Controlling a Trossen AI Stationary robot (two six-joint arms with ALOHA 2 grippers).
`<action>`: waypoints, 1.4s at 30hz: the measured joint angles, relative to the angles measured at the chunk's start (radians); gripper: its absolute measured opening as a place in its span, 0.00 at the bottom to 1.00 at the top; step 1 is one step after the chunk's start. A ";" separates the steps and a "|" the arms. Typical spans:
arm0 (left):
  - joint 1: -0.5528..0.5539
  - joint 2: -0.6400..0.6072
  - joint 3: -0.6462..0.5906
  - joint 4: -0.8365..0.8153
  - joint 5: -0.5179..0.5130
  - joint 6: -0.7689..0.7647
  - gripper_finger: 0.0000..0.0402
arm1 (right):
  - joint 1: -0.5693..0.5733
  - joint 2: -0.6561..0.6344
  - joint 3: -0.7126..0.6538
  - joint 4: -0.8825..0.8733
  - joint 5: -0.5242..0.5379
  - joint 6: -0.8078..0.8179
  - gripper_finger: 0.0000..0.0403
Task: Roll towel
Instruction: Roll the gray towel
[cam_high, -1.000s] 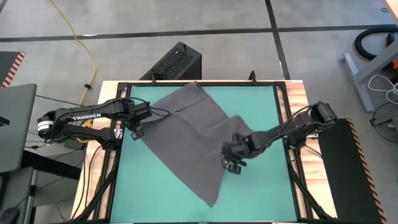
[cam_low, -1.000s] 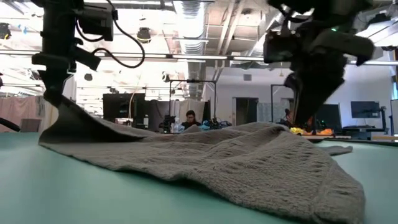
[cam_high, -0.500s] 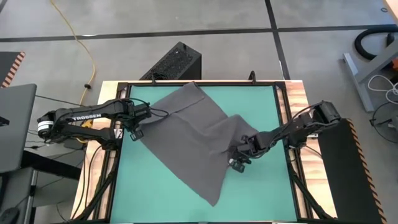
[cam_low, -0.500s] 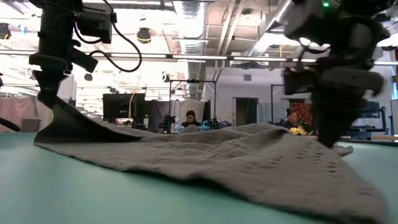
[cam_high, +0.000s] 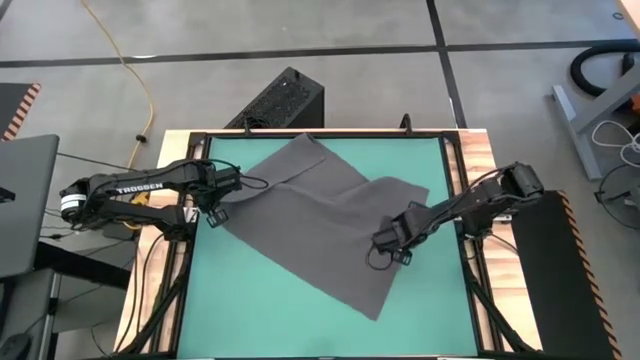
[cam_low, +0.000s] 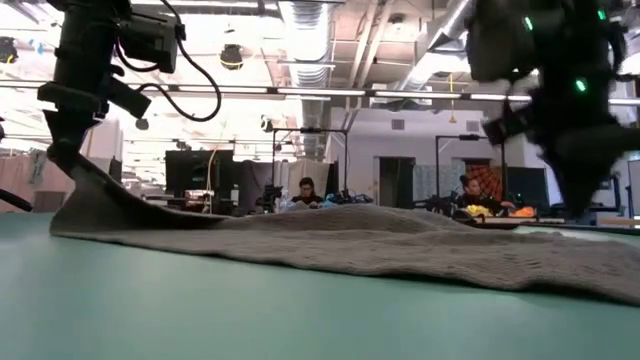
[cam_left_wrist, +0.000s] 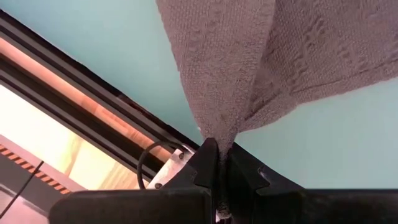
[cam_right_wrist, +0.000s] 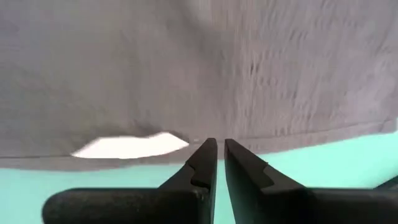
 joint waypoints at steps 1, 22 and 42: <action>0.000 0.000 0.000 0.003 0.000 -0.002 0.01 | 0.006 0.003 0.024 -0.008 0.020 -0.007 0.15; -0.034 0.000 0.000 0.056 0.016 0.042 0.01 | 0.522 0.010 0.043 0.812 0.048 0.025 0.16; -0.034 0.000 0.000 0.071 0.055 0.001 0.01 | 0.578 0.320 0.199 0.782 0.098 -0.151 0.50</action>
